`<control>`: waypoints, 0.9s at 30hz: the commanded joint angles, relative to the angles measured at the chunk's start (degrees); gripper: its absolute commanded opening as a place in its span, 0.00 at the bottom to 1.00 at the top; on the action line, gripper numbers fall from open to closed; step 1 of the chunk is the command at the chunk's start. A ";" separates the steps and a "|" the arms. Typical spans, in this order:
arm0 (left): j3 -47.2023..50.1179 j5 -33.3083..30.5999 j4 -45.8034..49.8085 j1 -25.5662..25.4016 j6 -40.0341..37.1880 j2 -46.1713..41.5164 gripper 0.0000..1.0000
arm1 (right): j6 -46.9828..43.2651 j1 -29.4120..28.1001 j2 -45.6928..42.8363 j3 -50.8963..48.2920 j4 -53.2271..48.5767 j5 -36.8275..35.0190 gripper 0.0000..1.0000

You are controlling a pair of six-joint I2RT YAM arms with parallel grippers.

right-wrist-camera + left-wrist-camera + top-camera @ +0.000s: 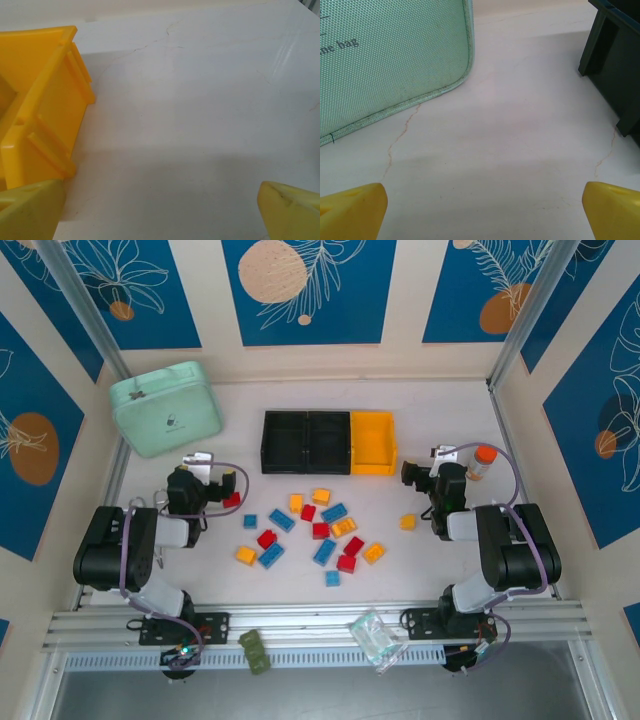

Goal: Sort the legos into containers by color
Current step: Pick up the lego from the middle-right of the table.

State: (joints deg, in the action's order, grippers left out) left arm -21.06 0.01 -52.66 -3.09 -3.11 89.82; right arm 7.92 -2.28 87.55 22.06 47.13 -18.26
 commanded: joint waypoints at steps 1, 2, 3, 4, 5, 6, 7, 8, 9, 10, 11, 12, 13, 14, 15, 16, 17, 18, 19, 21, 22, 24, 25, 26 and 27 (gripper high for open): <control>-0.82 1.66 -0.50 0.37 0.39 -0.15 0.99 | 0.43 -0.35 -0.36 0.51 1.71 -1.25 0.99; -0.83 1.70 -0.51 0.37 0.39 -0.17 0.99 | 0.36 -0.35 -0.36 0.44 1.71 -1.25 0.99; -0.83 1.66 -0.45 0.34 0.38 -0.22 0.99 | 0.43 -0.35 -0.36 0.37 1.70 -1.22 0.99; -0.83 1.70 -0.49 0.37 0.38 -0.18 0.99 | 0.43 -0.35 -0.36 0.42 1.69 -1.24 0.99; -0.83 1.68 -0.51 0.37 0.39 -0.20 0.99 | 0.43 -0.35 -0.36 0.51 1.66 -1.24 0.99; -0.83 1.66 -0.47 0.37 0.37 -0.17 0.99 | 0.46 -0.35 -0.36 0.48 1.69 -1.25 0.99; -0.83 1.66 -0.51 0.37 0.39 -0.17 0.99 | 0.43 -0.31 -0.36 0.45 1.67 -1.17 0.99; -0.81 1.66 -0.42 0.37 0.39 -0.17 0.99 | 0.47 -0.35 -0.35 0.46 1.67 -1.24 0.99; -0.83 1.66 -0.42 0.39 0.37 -0.17 0.99 | 0.45 -0.35 -0.36 0.45 1.70 -1.24 0.99; -0.83 1.71 -0.42 0.37 0.38 -0.17 0.99 | 0.43 -0.35 -0.36 0.50 1.71 -1.25 0.99; -0.83 1.66 -0.42 0.37 0.39 -0.23 0.99 | 0.43 -0.35 -0.36 0.46 1.65 -1.22 0.99; -0.80 1.66 -0.49 0.39 0.39 -0.13 0.99 | 0.44 -0.35 -0.46 0.36 1.75 -1.18 0.99; -0.74 1.57 -0.53 0.37 0.32 -0.24 0.99 | 0.43 -0.30 -0.44 0.35 1.83 -1.25 0.99; -0.74 0.58 -0.50 0.41 0.59 -0.39 0.99 | 0.43 -0.43 -0.79 0.30 1.99 -1.41 0.99; -0.95 -1.09 0.53 0.37 1.31 -1.41 0.99 | 0.00 -0.47 -2.01 0.80 -0.42 -0.06 0.99; -1.35 -2.34 2.57 0.37 1.69 -2.81 0.99 | -0.95 -0.42 -2.51 0.70 0.12 1.86 0.99; -2.17 -2.94 5.90 0.37 1.78 -4.63 0.99 | -1.34 -1.18 -3.74 1.37 -2.29 0.37 0.99; -3.24 -2.87 9.25 0.37 1.64 -6.37 0.99 | -1.22 -1.57 -5.88 3.12 -7.27 -0.61 0.99; -4.06 -2.58 11.54 0.29 1.49 -7.67 0.99 | -0.80 -1.42 -7.45 4.85 -12.25 -0.55 0.99; -6.01 -3.71 17.56 0.28 1.89 -10.64 0.99 | 0.43 -1.08 -10.94 8.62 -21.40 1.10 0.99; -6.93 -4.81 19.96 0.29 2.76 -11.86 0.99 | 0.83 -1.14 -12.33 9.26 -23.12 2.24 0.99; -8.70 -6.28 24.91 0.35 5.68 -14.57 0.99 | 1.83 -1.73 -16.23 9.79 -25.36 4.46 0.99; -9.63 -6.75 27.59 0.28 7.68 -15.68 0.99 | 2.96 -2.01 -17.87 10.53 -27.16 4.47 0.99; -11.22 -6.80 31.37 0.37 10.50 -16.75 0.99 | 5.33 -2.15 -19.70 11.88 -30.53 4.29 0.99; -12.67 -6.52 34.95 0.37 14.60 -17.63 0.99 | 8.51 -1.92 -21.13 13.72 -34.50 4.74 0.99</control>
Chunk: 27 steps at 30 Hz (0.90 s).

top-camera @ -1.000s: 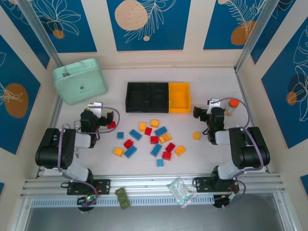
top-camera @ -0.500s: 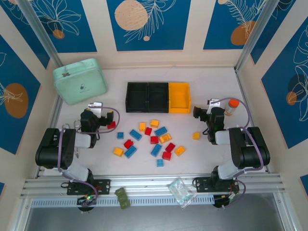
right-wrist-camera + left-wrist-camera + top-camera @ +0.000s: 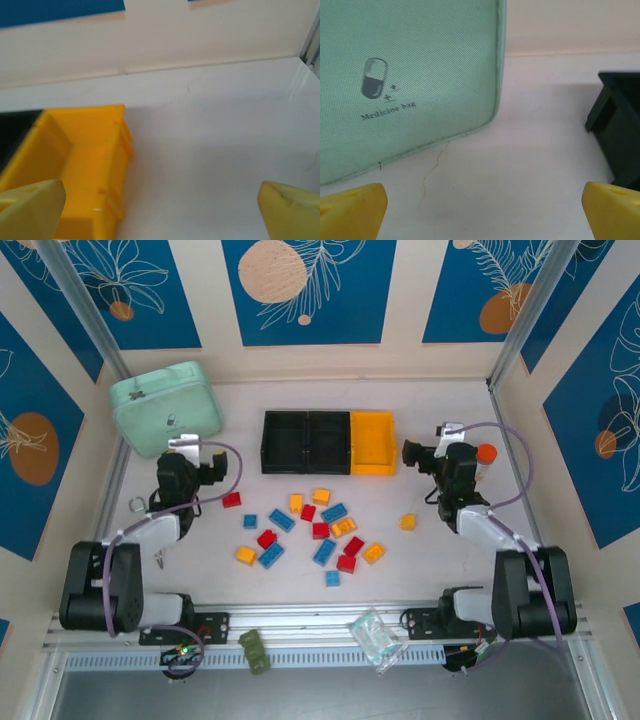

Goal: Sort the legos into containers by color
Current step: Pick up the lego from the middle-right of the table.

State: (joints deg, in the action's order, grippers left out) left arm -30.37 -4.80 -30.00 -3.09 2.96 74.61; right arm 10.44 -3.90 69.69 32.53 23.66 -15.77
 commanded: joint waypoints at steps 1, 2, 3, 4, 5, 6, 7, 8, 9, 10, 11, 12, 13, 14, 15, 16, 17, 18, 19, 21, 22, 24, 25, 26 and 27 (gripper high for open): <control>-4.73 -1.73 15.76 0.37 13.26 -3.05 0.99 | 9.09 0.13 -4.45 4.98 -15.18 3.51 0.99; -5.84 -1.13 19.24 0.46 19.21 -3.77 0.99 | 14.37 1.01 -5.66 7.21 -20.59 5.25 0.99; -6.44 0.62 20.62 0.46 22.94 -4.34 0.99 | 20.53 2.08 -6.61 9.44 -27.44 6.71 0.99; -6.35 3.20 20.44 0.69 25.29 -4.60 0.99 | 25.47 3.06 -7.04 10.79 -32.27 7.67 0.99; -6.21 6.90 20.10 0.79 26.72 -4.94 0.99 | 28.81 4.45 -7.20 11.44 -35.63 10.22 0.99; -6.26 9.98 20.03 0.81 27.42 -5.18 0.99 | 28.88 6.23 -7.22 11.42 -36.51 15.34 1.00; -6.35 13.35 20.49 0.81 28.72 -5.36 0.99 | 28.76 7.85 -6.99 11.65 -37.36 20.62 0.91; -6.50 16.94 21.25 0.73 29.73 -5.35 0.99 | 28.51 8.71 -6.85 12.32 -39.65 23.25 0.83; -6.89 19.63 22.40 0.47 30.24 -5.27 0.94 | 28.07 8.74 -6.70 13.28 -42.38 23.59 0.80; -7.42 22.18 24.78 0.02 30.40 -5.18 0.89 | 27.13 8.39 -6.60 14.49 -46.38 23.81 0.79; -7.97 24.41 27.31 -0.56 30.22 -5.25 0.84 | 26.14 7.73 -6.50 15.68 -49.91 23.30 0.76; -8.12 26.00 29.37 -1.26 29.88 -5.50 0.81 | 25.50 6.99 -6.37 16.62 -53.19 21.96 0.74; -8.22 26.85 31.79 -2.35 29.27 -5.92 0.79 | 25.00 5.89 -5.81 17.81 -57.49 19.33 0.73; -8.22 27.47 34.10 -3.59 28.51 -6.57 0.78 | 24.70 5.03 -4.91 19.18 -61.90 16.41 0.73; -8.05 27.85 35.75 -4.93 27.86 -7.13 0.77 | 24.32 4.46 -3.65 20.16 -65.34 14.74 0.72; -8.01 27.91 37.64 -6.68 27.39 -7.68 0.77 | 23.53 3.94 -2.13 21.14 -68.43 13.66 0.70; -7.92 27.91 39.33 -8.68 26.98 -8.07 0.77 | 22.96 3.23 -0.39 21.83 -71.04 12.52 0.69; -7.86 27.89 40.45 -10.58 26.54 -8.31 0.76 | 22.64 2.23 0.82 22.09 -72.42 11.26 0.69; -7.96 27.68 41.59 -13.06 26.05 -8.53 0.76 | 22.50 0.85 2.03 22.15 -73.54 9.64 0.69; -8.40 25.54 43.64 -18.00 24.94 -8.77 0.76 | 22.27 -1.80 4.08 21.96 -74.38 7.80 0.69; -8.48 24.58 44.12 -20.41 24.80 -8.65 0.76 | 22.52 -3.10 5.20 21.89 -74.46 6.78 0.69; -8.23 23.83 43.59 -24.39 25.66 -8.44 0.76 | 22.80 -4.83 7.04 21.42 -73.94 5.52 0.68; -8.06 23.66 43.00 -26.41 26.17 -8.13 0.76 | 22.95 -5.47 8.14 21.17 -73.62 5.41 0.67; -8.00 23.09 42.58 -28.34 26.51 -7.78 0.75 | 23.03 -6.12 9.30 21.17 -73.52 5.33 0.65; -8.02 22.57 42.34 -29.83 26.72 -7.35 0.75 | 23.26 -6.69 10.21 21.10 -73.54 4.85 0.64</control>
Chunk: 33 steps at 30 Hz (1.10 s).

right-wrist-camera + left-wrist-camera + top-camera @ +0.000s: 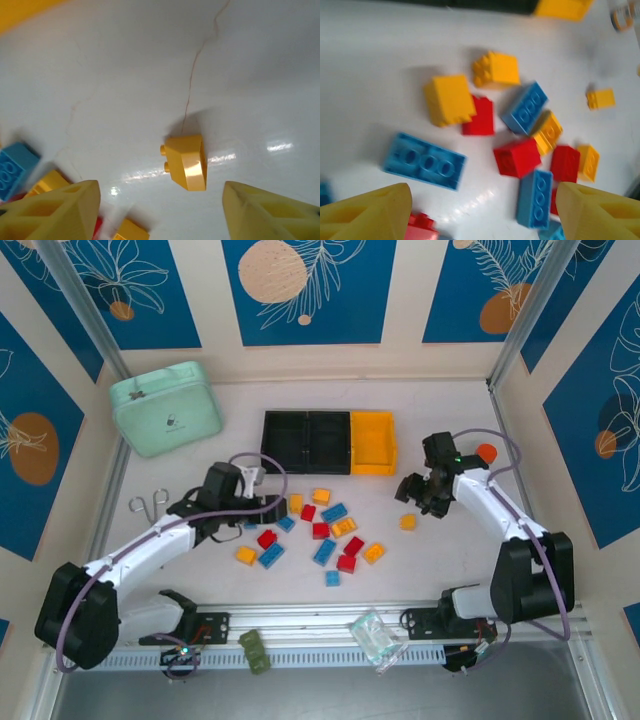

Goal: Sort the legos into containers by color
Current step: Pick up the lego from the middle-right of the table.

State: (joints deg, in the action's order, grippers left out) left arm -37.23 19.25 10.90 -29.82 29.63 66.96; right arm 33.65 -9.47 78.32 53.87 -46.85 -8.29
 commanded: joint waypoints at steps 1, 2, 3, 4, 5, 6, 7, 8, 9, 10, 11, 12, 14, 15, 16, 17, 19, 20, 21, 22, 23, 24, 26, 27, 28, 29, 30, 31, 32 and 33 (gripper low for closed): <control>-1.19 -2.18 1.14 -4.74 0.32 0.78 0.75 | 0.17 -1.65 2.74 -0.32 -2.85 -2.91 0.64; -1.04 -2.90 0.77 -6.10 0.62 1.51 0.75 | 0.46 -2.05 3.66 -0.50 -2.47 -3.02 0.65; -0.93 -3.40 0.35 -7.10 0.88 2.11 0.75 | 0.55 -2.28 4.45 -0.83 -2.02 -3.04 0.64; -0.86 -3.95 -0.04 -8.04 1.11 2.82 0.75 | 0.61 -2.53 5.21 -1.35 -1.30 -2.88 0.64; -0.75 -4.34 -0.59 -8.83 1.39 3.61 0.74 | 0.71 -2.68 6.02 -1.72 -0.74 -2.63 0.64; -0.69 -4.68 -1.01 -9.52 1.68 4.22 0.75 | 0.80 -2.90 6.64 -2.00 -0.36 -2.52 0.64; -0.69 -4.91 -1.50 -10.21 1.82 4.93 0.74 | 0.80 -3.09 7.45 -2.33 0.34 -2.43 0.63; -0.80 -4.92 -2.15 -10.62 2.02 5.63 0.74 | 0.82 -3.25 8.24 -2.65 1.11 -2.19 0.63; -0.88 -5.05 -2.49 -11.05 2.24 6.18 0.75 | 0.83 -3.22 8.94 -2.92 1.74 -1.79 0.61; -1.06 -5.09 -2.74 -11.38 2.30 6.74 0.75 | 0.65 -3.36 9.73 -3.11 2.47 -1.31 0.58; -1.34 -5.23 -3.00 -11.77 2.35 7.40 0.75 | 0.69 -3.58 10.55 -3.23 2.96 -1.12 0.55; -1.58 -5.28 -3.10 -12.02 2.31 7.89 0.74 | 0.60 -3.78 11.14 -3.15 3.31 -1.11 0.52; -2.05 -5.36 -3.14 -12.44 2.29 8.73 0.73 | 0.78 -4.78 12.22 -2.81 3.41 -1.61 0.47; -2.12 -5.52 -3.03 -12.61 2.44 8.99 0.73 | 0.79 -5.18 12.52 -2.60 3.31 -1.72 0.42; -2.15 -5.62 -3.08 -12.78 2.43 9.19 0.73 | 0.73 -5.54 12.73 -2.41 3.24 -1.89 0.38; -2.17 -5.78 -3.12 -12.98 2.54 9.18 0.73 | 0.72 -5.93 12.78 -2.05 2.93 -1.82 0.32; -2.09 -6.19 -3.00 -13.12 2.62 9.18 0.73 | 0.65 -6.59 12.52 -1.35 2.20 -2.06 0.28; -2.06 -6.36 -2.96 -13.11 2.63 9.13 0.73 | 0.65 -6.80 12.10 -0.95 1.77 -2.37 0.27; -2.03 -6.45 -2.90 -13.13 2.63 9.07 0.73 | 0.65 -7.02 11.79 -0.58 1.35 -2.58 0.25; -2.01 -6.65 -2.77 -13.13 2.66 8.91 0.73 | 0.66 -7.30 11.23 -0.09 0.74 -2.69 0.24; -2.05 -6.87 -2.56 -13.15 2.71 8.81 0.72 | 0.66 -7.64 10.51 0.62 -0.02 -2.68 0.24; -2.14 -7.07 -2.41 -13.18 2.78 8.72 0.72 | 0.55 -7.97 9.78 1.22 -0.54 -2.67 0.23; -1.88 -7.57 -2.54 -13.12 3.23 8.13 0.72 | 0.45 -8.61 7.91 3.00 -1.93 -2.53 0.22; -1.89 -7.85 -2.52 -13.09 3.57 7.88 0.72 | 0.17 -8.71 7.13 3.98 -2.45 -2.28 0.23; -2.05 -8.26 -2.40 -13.10 3.91 7.48 0.72 | 0.02 -8.81 6.54 5.32 -3.01 -2.00 0.22; -2.26 -8.64 -2.29 -13.16 4.37 7.18 0.72 | -0.20 -8.91 6.16 6.64 -3.54 -1.69 0.22; -2.44 -8.97 -2.21 -13.11 4.79 6.85 0.72 | -0.40 -9.03 6.01 7.95 -3.83 -1.62 0.22; -2.75 -9.41 -2.09 -13.12 5.25 6.62 0.72 | -0.66 -9.05 6.04 9.51 -4.12 -1.30 0.22; -3.08 -9.81 -1.92 -13.07 5.76 6.24 0.72 | -0.96 -9.10 6.35 11.11 -4.21 -0.88 0.22; -3.45 -10.23 -1.63 -13.07 6.20 6.09 0.72 | -1.28 -9.12 6.83 12.67 -4.41 -0.68 0.22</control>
State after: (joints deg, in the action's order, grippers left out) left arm -38.33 11.18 8.62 -42.41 33.91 74.76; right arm 33.50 -18.24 85.71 63.05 -48.93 -10.50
